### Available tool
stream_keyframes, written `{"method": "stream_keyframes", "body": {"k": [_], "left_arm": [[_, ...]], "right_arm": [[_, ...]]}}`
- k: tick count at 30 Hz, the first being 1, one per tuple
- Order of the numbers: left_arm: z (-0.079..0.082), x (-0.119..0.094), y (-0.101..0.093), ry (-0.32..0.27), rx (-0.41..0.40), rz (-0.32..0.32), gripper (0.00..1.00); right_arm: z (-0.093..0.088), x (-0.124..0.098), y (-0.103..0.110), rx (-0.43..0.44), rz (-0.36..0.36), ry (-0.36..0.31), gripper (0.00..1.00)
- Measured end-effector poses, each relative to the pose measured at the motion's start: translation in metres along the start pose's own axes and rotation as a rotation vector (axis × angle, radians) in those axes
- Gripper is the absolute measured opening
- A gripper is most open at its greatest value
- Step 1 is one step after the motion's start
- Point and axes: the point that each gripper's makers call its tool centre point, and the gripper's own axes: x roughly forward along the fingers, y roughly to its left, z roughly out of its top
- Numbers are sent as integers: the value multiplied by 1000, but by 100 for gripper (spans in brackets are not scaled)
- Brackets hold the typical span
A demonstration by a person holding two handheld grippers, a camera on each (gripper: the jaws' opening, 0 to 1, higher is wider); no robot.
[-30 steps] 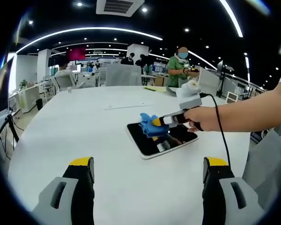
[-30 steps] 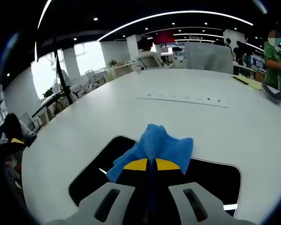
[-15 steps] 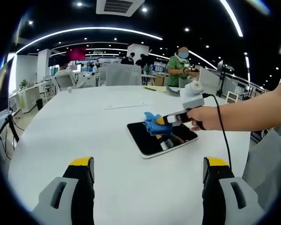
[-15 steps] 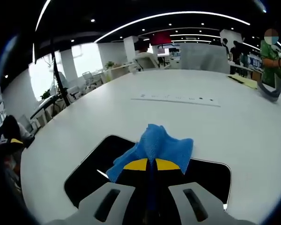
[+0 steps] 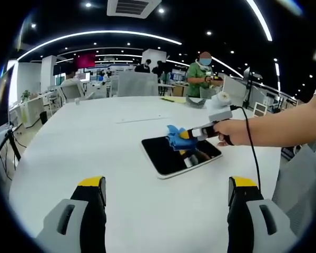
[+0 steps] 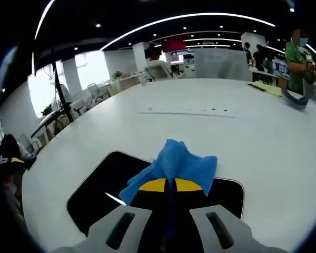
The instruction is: Wipe the mirror surface with the cleaning cloth until all visible marks leave the cleaned area.
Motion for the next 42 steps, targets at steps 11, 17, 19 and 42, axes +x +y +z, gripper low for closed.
{"method": "stream_keyframes", "body": {"k": [11,17,19,42], "left_arm": [[-1,0,0,4,2,-1,97],[0,0,0,2,3,-1,97],[0,0,-1,2,4,-2,97],[3,-2,-5,-11,11,-5,97]], "right_arm": [[-2,-8,-19,24,-32,-7,0],[-4,-14,-29,38,-49,-11,0],[-5,-16,-32,41,-54,-11,0],[-8,-22,-38,39,-60,-15,0]]}}
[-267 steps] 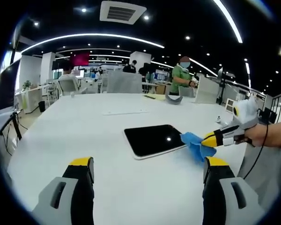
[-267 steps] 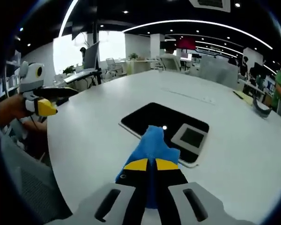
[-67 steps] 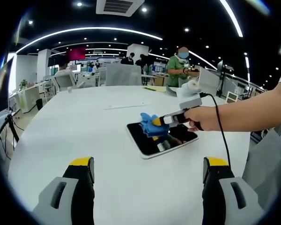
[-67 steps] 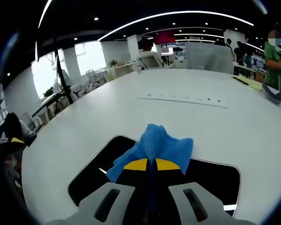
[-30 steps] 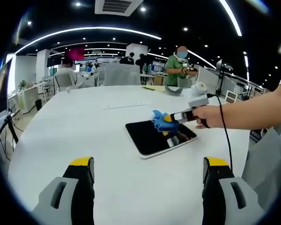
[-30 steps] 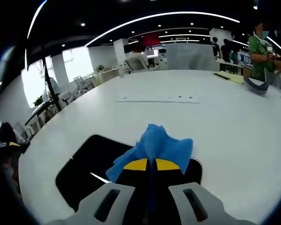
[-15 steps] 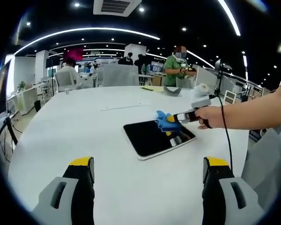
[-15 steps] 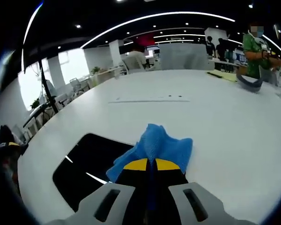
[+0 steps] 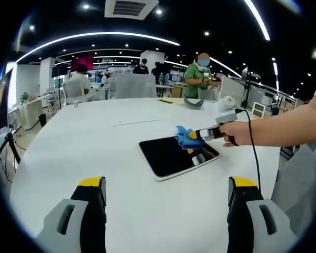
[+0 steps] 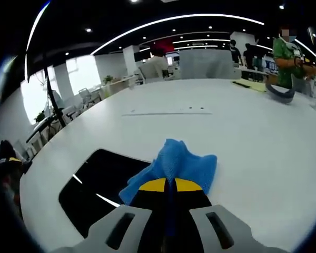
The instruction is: Wipe the mirror surface with the cleaning cloth until all visible marks leave the cleaned area.
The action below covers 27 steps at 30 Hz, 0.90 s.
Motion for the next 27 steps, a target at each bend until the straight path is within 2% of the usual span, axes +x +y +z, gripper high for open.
{"method": "stream_keyframes", "body": {"k": [27], "left_arm": [[9,-4,-10,-22,17,-8,97]], "right_arm": [[-15,-22,1,-23,4,17,0]]}}
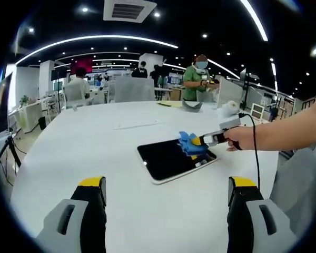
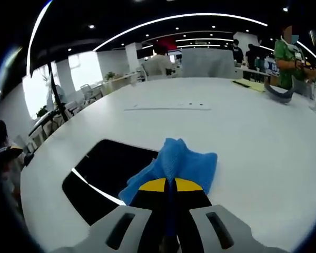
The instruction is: Wipe the mirror surface with the cleaning cloth until all visible marks leave the cleaned area.
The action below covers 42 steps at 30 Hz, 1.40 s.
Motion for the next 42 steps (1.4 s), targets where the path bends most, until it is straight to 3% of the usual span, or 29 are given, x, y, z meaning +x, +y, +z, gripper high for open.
{"method": "stream_keyframes", "body": {"k": [28,42], "left_arm": [[5,-7,-3,-23,6,4,97],[0,-10,-2,-21,-3,13,97]], "right_arm": [[-12,-16,7,-3,3,0,0],[-13,-17,9,-11,2,-4,0]]}}
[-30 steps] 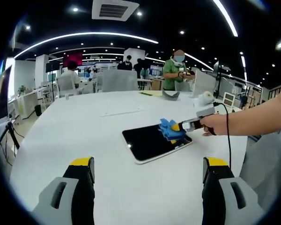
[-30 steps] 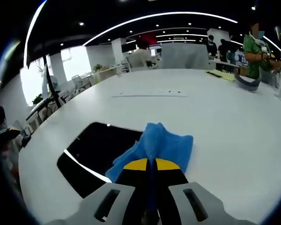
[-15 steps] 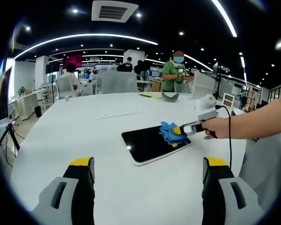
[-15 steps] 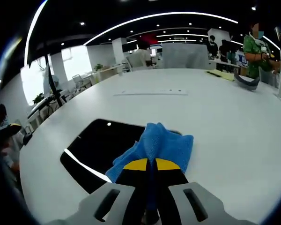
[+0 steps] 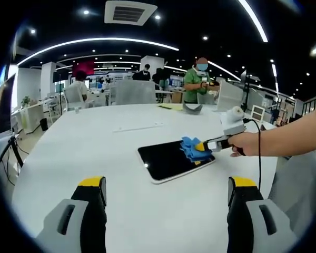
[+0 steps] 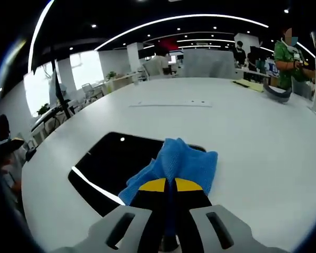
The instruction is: Wipe the mirror surface with the cleaning cloth until all visible marks leave the cleaned area.
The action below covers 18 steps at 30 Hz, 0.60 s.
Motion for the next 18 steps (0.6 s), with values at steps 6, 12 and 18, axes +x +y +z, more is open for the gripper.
{"method": "stream_keyframes", "body": {"k": [6,12,18], "left_arm": [[-1,2,0,3,-4,-3,97],[0,3,-1,1,-6,-6,97],[-1,3,0,-2,-9,-7,97]], "right_arm": [[0,0,0,4,2,-1,0],[0,0,0,14,-5,2,0],[-1,1,4,13,-10,13,0]]}}
